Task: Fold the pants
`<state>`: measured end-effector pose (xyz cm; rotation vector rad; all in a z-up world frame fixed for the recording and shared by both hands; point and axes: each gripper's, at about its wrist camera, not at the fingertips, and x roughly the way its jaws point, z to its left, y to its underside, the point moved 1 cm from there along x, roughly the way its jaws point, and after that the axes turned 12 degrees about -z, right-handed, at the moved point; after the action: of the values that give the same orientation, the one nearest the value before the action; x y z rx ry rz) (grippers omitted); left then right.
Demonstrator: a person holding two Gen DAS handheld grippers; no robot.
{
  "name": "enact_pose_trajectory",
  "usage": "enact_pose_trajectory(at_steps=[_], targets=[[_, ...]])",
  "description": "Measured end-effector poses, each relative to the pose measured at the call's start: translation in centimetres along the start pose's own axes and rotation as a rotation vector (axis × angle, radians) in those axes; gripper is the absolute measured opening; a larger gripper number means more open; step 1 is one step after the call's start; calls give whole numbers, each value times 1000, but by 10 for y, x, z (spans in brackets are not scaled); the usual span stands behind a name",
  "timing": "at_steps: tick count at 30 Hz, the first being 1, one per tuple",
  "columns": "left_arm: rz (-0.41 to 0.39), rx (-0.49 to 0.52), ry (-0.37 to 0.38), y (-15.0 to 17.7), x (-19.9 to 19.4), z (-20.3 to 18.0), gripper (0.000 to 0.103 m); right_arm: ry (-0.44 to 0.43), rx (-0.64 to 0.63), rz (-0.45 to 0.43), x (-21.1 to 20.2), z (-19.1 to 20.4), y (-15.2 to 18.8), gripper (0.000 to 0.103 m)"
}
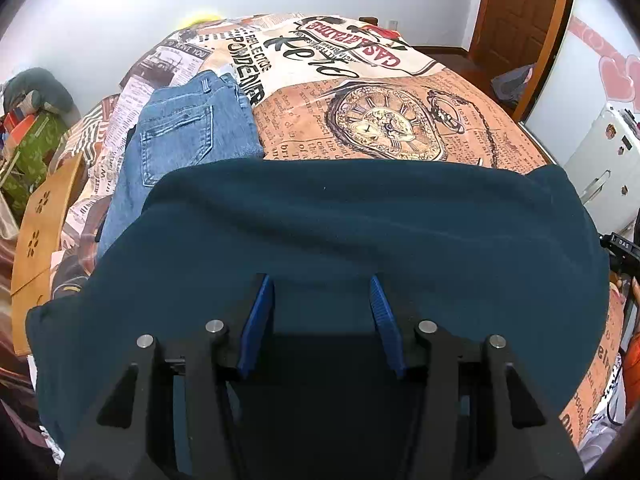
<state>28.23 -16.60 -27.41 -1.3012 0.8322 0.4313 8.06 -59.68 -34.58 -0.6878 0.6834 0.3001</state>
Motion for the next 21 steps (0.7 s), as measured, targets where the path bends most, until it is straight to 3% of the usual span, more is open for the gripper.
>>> enact_pose_trajectory(at_steps=[2,5,14,17,21], targets=[[-1,4,-7,0,-1,-1,51,20,-60,-29,-4,10,-1,18],[-1,4,-11,0,-3,-2,51,44,-136,-67,-12,22,0,9],[-34,49,4,-1,-22,-10,51,163,-296,-196,-49,33,-7,8],[-43,48,9,-2,-26,-11,51,223,-350,-179,-45,32,-1,8],[-42,57,7,0,-27,-11,51,246,-310,-97,-26,16,7,14]])
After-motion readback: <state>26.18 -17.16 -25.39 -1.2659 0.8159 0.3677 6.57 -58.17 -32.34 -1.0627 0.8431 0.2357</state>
